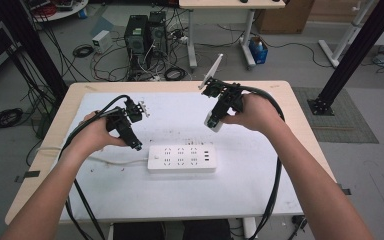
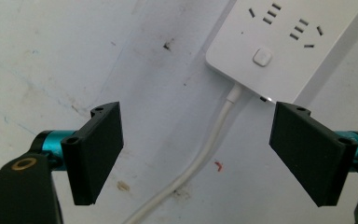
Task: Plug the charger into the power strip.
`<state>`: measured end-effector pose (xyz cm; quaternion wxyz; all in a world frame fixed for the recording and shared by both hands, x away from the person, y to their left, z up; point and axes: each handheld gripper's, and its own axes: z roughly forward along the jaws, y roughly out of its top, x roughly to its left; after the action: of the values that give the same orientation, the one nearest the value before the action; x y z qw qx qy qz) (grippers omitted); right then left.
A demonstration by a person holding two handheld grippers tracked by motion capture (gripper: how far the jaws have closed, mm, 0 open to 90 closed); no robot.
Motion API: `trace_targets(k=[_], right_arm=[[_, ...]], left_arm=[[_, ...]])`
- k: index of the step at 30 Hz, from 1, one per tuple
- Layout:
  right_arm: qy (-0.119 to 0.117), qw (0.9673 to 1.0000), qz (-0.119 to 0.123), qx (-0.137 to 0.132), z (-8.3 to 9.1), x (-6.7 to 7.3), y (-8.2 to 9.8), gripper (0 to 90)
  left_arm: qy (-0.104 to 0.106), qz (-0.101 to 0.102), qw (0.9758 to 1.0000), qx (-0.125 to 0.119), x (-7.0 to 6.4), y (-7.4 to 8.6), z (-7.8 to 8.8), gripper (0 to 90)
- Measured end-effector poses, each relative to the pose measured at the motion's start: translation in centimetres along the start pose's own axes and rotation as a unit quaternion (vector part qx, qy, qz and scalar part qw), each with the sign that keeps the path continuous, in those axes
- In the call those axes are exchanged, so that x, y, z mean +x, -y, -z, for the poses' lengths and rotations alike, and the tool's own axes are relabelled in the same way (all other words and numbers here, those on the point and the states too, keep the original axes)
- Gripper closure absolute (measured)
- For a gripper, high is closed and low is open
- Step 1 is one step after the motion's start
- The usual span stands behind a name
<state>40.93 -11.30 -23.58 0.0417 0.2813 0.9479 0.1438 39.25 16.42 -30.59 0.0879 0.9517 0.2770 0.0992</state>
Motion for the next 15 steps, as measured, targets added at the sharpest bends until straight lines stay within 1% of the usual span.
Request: trace_targets(k=[1,2,3,5,6,7,8,9,10,12,13,14,15], right_arm=[[-0.002,0.9999,0.012,0.003,-0.3,0.2,-0.3,62.4],[-0.002,0.9999,0.012,0.003,-0.3,0.2,-0.3,62.4],[-0.002,0.9991,0.042,0.010,-1.2,0.8,-0.8,62.4],[-0.012,0.9979,0.058,0.024,-2.3,1.4,-1.3,62.4],[-0.012,0.9979,0.058,0.024,-2.3,1.4,-1.3,62.4],[-0.014,0.9969,0.072,0.031,-2.9,1.6,-1.5,62.4],[-0.008,0.9960,0.084,0.032,-3.5,1.8,-1.7,62.4],[-0.017,0.9943,0.098,0.040,-4.5,2.1,-2.0,62.4],[-0.020,0.9934,0.104,0.046,-5.1,2.2,-2.1,62.4],[-0.028,0.9888,0.136,0.056,-6.1,2.4,-2.3,62.4],[-0.030,0.9866,0.147,0.064,-6.7,2.6,-2.3,62.4],[-0.032,0.9847,0.156,0.070,-7.4,2.8,-2.4,62.4],[-0.026,0.9826,0.170,0.070,-8.0,2.9,-2.5,62.5]], left_arm=[[0.000,0.000,1.0000,0.000,0.0,0.0,0.0,17.6],[0.002,0.000,1.0000,-0.001,0.0,0.2,0.1,17.6],[0.002,0.004,1.0000,-0.005,-0.1,0.7,0.3,17.5],[0.000,0.004,1.0000,-0.006,-0.2,1.1,0.5,17.6],[0.000,0.004,1.0000,-0.006,-0.2,1.1,0.5,17.6],[0.000,0.006,0.9999,-0.008,-0.3,1.3,0.5,17.6],[0.002,0.007,0.9999,-0.008,-0.3,1.7,0.6,17.6],[0.005,0.008,0.9999,-0.008,-0.4,1.9,0.6,17.5],[0.007,0.010,0.9999,-0.009,-0.4,2.0,0.6,17.6],[0.011,0.014,0.9998,-0.012,-0.6,2.3,0.6,17.6],[0.011,0.010,0.9998,-0.011,-0.7,2.4,0.5,17.6],[0.012,0.010,0.9998,-0.011,-0.8,2.5,0.5,17.6],[0.012,0.008,0.9998,-0.010,-0.9,2.6,0.4,17.5]])
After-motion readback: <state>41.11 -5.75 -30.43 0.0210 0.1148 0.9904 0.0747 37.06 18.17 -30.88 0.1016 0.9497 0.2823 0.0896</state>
